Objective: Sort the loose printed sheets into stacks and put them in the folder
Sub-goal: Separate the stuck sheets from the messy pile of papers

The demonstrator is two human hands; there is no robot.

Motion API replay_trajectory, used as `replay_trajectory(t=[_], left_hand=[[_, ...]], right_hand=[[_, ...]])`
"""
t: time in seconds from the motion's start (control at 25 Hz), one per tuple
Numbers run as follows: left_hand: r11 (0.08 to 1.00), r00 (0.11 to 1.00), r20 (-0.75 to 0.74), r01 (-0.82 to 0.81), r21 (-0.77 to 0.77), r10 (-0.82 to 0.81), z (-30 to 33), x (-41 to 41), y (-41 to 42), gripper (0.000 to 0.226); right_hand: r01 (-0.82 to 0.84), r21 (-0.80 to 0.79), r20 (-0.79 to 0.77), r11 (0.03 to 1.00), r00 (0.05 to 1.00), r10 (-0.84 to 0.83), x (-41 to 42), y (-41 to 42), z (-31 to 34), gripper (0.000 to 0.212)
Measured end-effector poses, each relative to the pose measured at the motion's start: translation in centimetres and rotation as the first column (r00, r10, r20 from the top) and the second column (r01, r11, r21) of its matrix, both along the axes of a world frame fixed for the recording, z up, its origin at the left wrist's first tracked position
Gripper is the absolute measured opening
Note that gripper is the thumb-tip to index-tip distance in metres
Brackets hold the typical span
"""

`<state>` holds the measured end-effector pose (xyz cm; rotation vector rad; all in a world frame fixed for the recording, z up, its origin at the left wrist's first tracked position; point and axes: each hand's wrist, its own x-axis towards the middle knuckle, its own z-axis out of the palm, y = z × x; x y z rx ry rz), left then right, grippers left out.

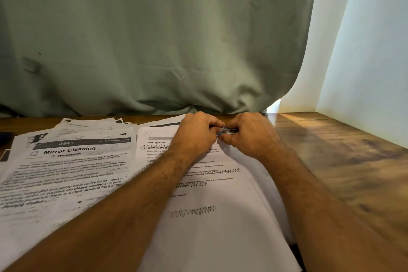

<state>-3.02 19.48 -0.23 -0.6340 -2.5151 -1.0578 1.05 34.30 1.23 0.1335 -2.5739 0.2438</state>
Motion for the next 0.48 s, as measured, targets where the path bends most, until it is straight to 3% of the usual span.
replay_trajectory(t=[0.08,0.24,0.32,0.48], left_hand=[[1.0,1.0,-0.005,0.009,-0.008,-0.009,-0.1,-0.1,-0.2,0.021],[0.998,0.998,-0.061,-0.007,-0.06,0.003,-0.4,-0.2,-0.1,0.024],[0.996,0.997,-0.072,-0.018,-0.088,0.012,-0.2,-0.2,0.0,0.028],[0.997,0.995,-0.091,0.023,-0.075,-0.029,-0.1,-0.2,-0.3,0.024]], right_hand=[[-0.002,-0.005,0.018,1.0,1.0,0.002,0.0,0.0,0.0,0.027],[-0.017,-0.248,0.108,0.969,0.993,0.045,0.1,0.9,-0.5,0.029],[0.1,-0.306,0.127,0.947,0.99,-0.064,-0.3,2.4,-0.9,0.031],[0.32,-0.245,0.27,0.915,0.929,-0.253,-0.9,3.9,-1.9,0.035]])
